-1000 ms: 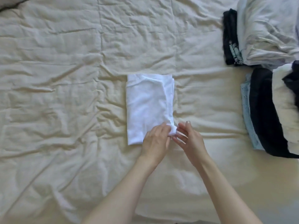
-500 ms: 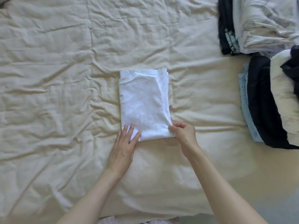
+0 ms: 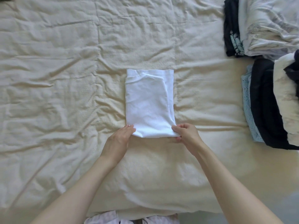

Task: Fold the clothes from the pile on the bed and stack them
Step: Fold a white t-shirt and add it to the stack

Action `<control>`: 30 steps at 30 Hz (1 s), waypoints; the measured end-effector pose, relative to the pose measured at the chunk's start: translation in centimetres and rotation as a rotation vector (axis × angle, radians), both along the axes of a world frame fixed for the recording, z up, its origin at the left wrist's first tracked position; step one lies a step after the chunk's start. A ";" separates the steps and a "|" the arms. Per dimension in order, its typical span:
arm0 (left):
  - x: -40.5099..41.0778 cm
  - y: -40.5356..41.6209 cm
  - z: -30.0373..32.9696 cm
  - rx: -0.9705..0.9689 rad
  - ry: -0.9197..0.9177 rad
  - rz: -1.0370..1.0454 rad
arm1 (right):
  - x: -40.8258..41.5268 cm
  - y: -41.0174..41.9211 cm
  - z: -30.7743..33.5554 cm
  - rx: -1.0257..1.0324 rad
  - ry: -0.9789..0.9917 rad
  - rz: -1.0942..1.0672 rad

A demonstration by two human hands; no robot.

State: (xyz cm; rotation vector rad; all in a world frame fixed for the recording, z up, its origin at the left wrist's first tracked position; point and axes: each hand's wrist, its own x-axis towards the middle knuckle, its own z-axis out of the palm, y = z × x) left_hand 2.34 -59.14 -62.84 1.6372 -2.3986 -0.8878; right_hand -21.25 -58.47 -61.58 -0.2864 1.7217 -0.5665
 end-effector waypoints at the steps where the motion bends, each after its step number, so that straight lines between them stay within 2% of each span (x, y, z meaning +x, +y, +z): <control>1: 0.2 0.0 0.6 0.082 0.027 0.032 | -0.1 0.3 0.3 0.015 0.030 -0.017; 3: 0.9 0.3 1.9 0.228 -0.011 -0.006 | -0.4 1.5 1.4 0.079 0.100 0.000; 5: 1.8 0.9 3.5 0.371 -0.033 -0.073 | -1.0 3.3 3.1 0.174 0.069 0.052; 8: 2.5 1.7 5.9 0.578 0.102 -0.037 | -1.7 5.4 5.1 0.274 -0.005 0.093; 11: 2.5 0.7 6.5 0.514 0.219 0.058 | -1.6 4.0 5.6 0.265 -0.021 -0.057; 14: 1.3 -2.2 5.0 0.363 0.347 0.318 | -0.7 0.4 5.4 0.083 -0.086 -0.292; 17: -0.5 -5.0 3.1 0.380 0.537 0.681 | 0.8 -2.5 5.1 -0.157 -0.141 -0.470; 18: -0.9 -5.3 2.5 0.387 0.565 0.774 | 1.4 -2.9 4.8 -0.218 -0.117 -0.471; 19: -1.1 -5.3 2.0 0.364 0.530 0.819 | 2.0 -2.9 4.4 -0.278 -0.023 -0.397; 20: -1.2 -4.9 1.6 0.309 0.456 0.811 | 2.5 -2.7 4.0 -0.340 0.160 -0.230; 22: -1.4 -3.3 1.3 0.101 0.272 0.635 | 3.4 -1.5 2.9 -0.533 0.611 0.245; 23: -1.7 -2.3 1.1 -0.027 0.180 0.481 | 3.6 -0.8 2.1 -0.626 0.750 0.485; 25: -2.7 -0.6 0.6 -0.144 0.015 0.158 | 3.9 0.5 0.4 -0.628 0.851 0.904; 26: -3.1 0.0 0.3 -0.096 -0.079 0.043 | 3.8 1.0 -0.5 -0.549 0.876 1.056; 28: -3.5 0.4 -1.0 0.096 -0.260 -0.030 | 3.3 1.2 -2.3 -0.414 0.917 1.232; 30: -2.9 -0.1 -2.0 0.186 -0.286 -0.025 | 2.6 0.4 -3.1 -0.438 0.912 1.298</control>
